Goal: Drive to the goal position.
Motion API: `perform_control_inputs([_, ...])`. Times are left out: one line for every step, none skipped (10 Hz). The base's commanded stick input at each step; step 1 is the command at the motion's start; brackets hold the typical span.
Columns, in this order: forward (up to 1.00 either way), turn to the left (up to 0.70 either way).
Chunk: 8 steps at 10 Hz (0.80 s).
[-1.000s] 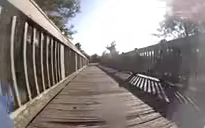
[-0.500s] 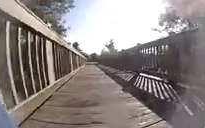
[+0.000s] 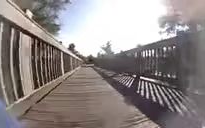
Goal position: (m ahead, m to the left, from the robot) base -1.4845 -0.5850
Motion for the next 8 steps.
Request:
perform_control_inputs([1.00, 0.00])
perform_control_inputs([1.00, 0.00])
perform_control_inputs([1.00, 0.00])
perform_control_inputs([1.00, 0.00])
perform_control_inputs([1.00, 0.00])
perform_control_inputs([1.00, 0.00])
perform_control_inputs([1.00, 0.00])
perform_control_inputs([1.00, 0.00])
